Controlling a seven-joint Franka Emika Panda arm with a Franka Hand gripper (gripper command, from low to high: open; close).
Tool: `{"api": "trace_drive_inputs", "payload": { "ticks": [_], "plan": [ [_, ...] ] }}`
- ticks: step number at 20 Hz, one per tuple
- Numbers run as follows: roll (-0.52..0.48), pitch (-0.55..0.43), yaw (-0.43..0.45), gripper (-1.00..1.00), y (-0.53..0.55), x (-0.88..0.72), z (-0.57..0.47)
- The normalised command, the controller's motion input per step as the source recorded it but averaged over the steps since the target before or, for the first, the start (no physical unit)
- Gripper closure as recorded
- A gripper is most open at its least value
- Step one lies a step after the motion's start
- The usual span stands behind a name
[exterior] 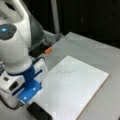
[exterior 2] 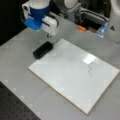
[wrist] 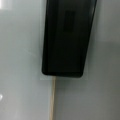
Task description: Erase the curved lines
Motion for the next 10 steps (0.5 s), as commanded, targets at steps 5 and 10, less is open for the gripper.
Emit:
{"api": "trace_drive_inputs", "payload": {
  "ticks": [5,10],
  "plan": [
    [0.122,0.097,0.037,-1.0,-0.22,0.32,-0.07],
    [0.155,0.041,0.015,-1.0,-0.16,0.3,-0.08]
  ]
}}
